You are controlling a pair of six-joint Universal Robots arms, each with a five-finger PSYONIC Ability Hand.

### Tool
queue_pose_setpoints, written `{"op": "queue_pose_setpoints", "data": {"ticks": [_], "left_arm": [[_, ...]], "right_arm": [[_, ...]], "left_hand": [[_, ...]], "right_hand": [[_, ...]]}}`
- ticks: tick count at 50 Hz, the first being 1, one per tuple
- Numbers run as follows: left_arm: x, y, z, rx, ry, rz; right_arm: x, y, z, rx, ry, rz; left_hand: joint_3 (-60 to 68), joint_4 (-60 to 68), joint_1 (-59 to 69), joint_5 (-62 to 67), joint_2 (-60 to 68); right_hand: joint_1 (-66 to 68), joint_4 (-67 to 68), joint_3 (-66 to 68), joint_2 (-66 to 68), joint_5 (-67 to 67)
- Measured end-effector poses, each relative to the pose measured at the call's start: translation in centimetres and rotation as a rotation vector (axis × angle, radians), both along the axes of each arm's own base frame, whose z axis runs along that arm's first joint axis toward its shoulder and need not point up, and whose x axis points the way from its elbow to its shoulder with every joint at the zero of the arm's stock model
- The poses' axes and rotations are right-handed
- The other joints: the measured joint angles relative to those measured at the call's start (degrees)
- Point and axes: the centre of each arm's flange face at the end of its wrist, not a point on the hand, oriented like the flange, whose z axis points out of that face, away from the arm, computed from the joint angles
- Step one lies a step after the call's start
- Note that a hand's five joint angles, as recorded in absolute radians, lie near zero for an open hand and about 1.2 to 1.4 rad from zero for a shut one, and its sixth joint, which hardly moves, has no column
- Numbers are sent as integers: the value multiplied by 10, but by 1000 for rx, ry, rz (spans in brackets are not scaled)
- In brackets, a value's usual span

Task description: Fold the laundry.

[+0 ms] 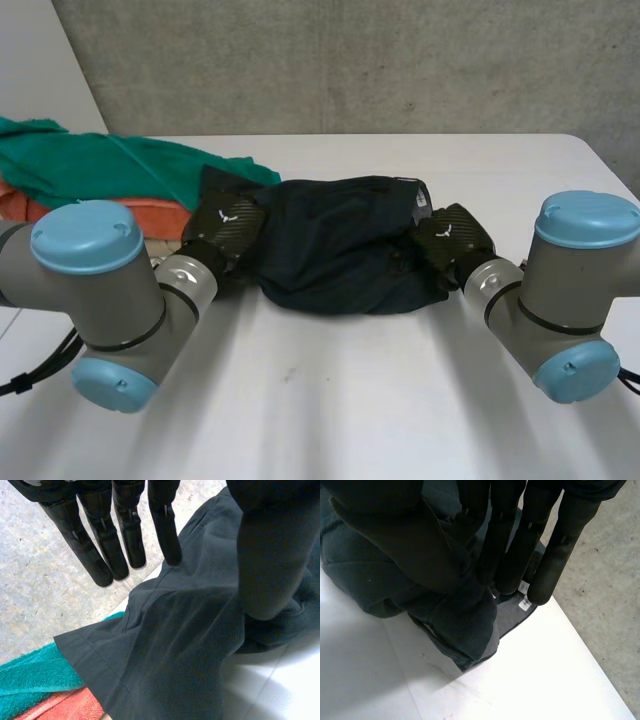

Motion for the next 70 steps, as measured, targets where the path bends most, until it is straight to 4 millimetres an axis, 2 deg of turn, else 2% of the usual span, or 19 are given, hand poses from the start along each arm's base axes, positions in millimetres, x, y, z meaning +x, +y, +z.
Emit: {"op": "queue_pose_setpoints", "data": {"ticks": [12, 14, 16, 18, 21, 25, 27, 30, 34, 39, 44, 45, 49, 51, 55, 64, 65, 67, 70], "left_arm": [[-1, -21, -24, 81, -40, 5], [-1, -24, -29, 86, -57, 3], [-3, -28, -30, 78, -72, 1], [-4, -31, -26, 58, -78, 0], [-8, -34, -8, 4, -68, -3], [-13, -31, 31, -94, -12, -9], [-16, -24, 74, -193, 69, -15], [-18, -17, 118, -289, 173, -19], [-21, -21, 151, -346, 267, -13], [-30, -51, 135, -296, 234, 31], [-36, -91, 87, -215, 128, 96], [-37, -95, 79, -203, 113, 103], [-39, -106, 49, -145, 53, 110], [-41, -104, 40, -113, 30, 99], [-39, -93, 39, -71, 6, 88], [-4, -41, 89, -62, 28, 129], [6, -26, 97, -56, 36, 142], [13, -16, 99, -48, 40, 149], [37, 15, 92, 19, 35, 169]], "right_arm": [[-10, -13, -1, 39, -15, -49], [-11, -15, -1, 44, -16, -54], [-12, -15, -2, 49, -15, -56], [-13, -14, -1, 54, -14, -57], [-14, -10, 4, 67, -9, -57], [-19, -1, 18, 86, -1, -58], [-25, 10, 39, 95, 0, -55], [-29, 25, 65, 94, -22, -38], [-30, 46, 97, 89, -101, -3], [-23, 62, 107, 143, -227, 34], [-9, 65, 84, 258, -325, 47], [-6, 64, 77, 280, -340, 45], [4, 59, 50, 325, -370, 25], [7, 53, 38, 320, -377, 4], [10, 45, 25, 288, -378, -28], [14, 36, 14, 227, -353, -49], [14, 35, 14, 215, -351, -49], [15, 33, 15, 206, -351, -50], [16, 28, 18, 171, -357, -59]], "left_hand": [[39, 39, 24, 39, 39], [113, 113, 105, 111, 112], [269, 273, 257, 268, 277], [322, 329, 279, 317, 327], [333, 339, 279, 319, 338], [334, 339, 279, 319, 339], [334, 339, 279, 319, 339], [334, 339, 279, 319, 339], [334, 339, 280, 319, 339], [334, 339, 280, 319, 339], [279, 282, 239, 275, 273], [162, 170, 122, 169, 160], [-42, -46, -91, -48, -43], [-170, -175, -206, -176, -171], [-203, -204, -225, -208, -200], [-197, -198, -217, -199, -194], [-128, -126, -138, -126, -125], [-128, -126, -138, -126, -125], [58, 57, 54, 56, 58]], "right_hand": [[0, 0, 0, 0, 0], [0, 0, 0, 0, 0], [0, 0, 0, 0, 0], [0, 0, 0, 0, 0], [0, 0, 0, 0, 5], [0, 0, 1, 0, 5], [0, 0, 3, 2, 7], [0, 0, 3, 3, 8], [0, 0, 3, 3, 11], [0, 0, 3, 3, 11], [0, 0, 3, 3, 14], [0, 0, 3, 3, 15], [0, 0, 3, 3, 16], [0, 0, 3, 3, 16], [0, 0, 3, 3, 16], [0, 0, 3, 3, 16], [0, 0, 3, 3, 16], [0, 0, 3, 3, 16], [0, 0, 3, 3, 16]]}}
